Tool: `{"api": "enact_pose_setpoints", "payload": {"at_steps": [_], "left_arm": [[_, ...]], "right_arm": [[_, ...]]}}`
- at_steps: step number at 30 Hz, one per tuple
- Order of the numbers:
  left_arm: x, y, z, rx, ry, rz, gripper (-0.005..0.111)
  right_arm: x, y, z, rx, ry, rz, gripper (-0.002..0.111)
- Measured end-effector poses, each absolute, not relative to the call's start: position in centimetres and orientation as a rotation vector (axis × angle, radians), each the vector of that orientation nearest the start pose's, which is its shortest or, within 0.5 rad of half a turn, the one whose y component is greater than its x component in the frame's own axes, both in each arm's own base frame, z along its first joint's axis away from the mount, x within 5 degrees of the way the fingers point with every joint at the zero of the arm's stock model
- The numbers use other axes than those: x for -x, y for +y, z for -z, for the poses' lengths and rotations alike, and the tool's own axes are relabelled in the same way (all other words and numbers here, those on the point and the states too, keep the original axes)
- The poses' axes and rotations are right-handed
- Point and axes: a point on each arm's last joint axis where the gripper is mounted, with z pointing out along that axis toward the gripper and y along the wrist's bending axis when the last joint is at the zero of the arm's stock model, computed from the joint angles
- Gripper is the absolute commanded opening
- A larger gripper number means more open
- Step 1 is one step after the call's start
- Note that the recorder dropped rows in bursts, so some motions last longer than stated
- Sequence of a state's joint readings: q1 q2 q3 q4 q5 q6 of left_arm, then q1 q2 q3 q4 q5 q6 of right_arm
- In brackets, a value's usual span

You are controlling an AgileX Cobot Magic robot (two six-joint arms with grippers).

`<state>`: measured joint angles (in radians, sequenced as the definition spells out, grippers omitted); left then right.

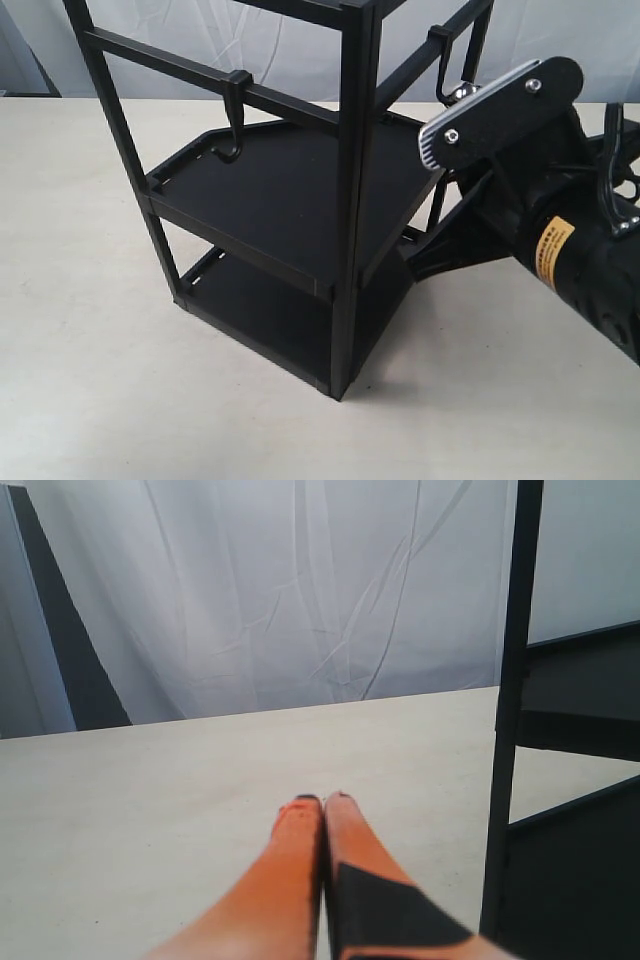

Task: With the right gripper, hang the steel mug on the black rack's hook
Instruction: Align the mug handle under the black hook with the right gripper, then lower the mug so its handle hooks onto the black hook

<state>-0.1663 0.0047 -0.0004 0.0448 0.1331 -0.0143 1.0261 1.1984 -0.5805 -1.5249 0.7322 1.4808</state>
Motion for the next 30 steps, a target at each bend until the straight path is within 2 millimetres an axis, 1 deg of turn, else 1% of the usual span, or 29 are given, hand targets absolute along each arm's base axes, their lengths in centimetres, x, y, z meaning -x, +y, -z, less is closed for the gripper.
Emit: {"api": "enact_pose_setpoints", "payload": {"at_steps": [2, 3, 5, 22, 30], "left_arm": [[-5.6, -0.9, -20.1, -0.155, 1.614, 0.1, 0.002], [-5.6, -0.9, -20.1, -0.155, 1.614, 0.1, 0.002], [-5.6, -0.9, -20.1, -0.155, 1.614, 0.1, 0.002], [-5.6, -0.9, -20.1, -0.155, 1.614, 0.1, 0.002], [-5.6, -0.9, -20.1, -0.155, 1.614, 0.1, 0.002]], "right_arm": [[-16.4, 15.5, -25.1, 0.632, 1.915, 0.129, 0.04], [-16.3, 15.6, -25.1, 0.633, 1.921, 0.119, 0.045], [-16.3, 15.5, -25.0, 0.628, 1.926, 0.12, 0.049], [-16.1, 15.3, -24.9, 0.585, 1.962, 0.12, 0.049], [-15.2, 14.6, -25.9, 0.513, 1.946, 0.154, 0.049]]}}
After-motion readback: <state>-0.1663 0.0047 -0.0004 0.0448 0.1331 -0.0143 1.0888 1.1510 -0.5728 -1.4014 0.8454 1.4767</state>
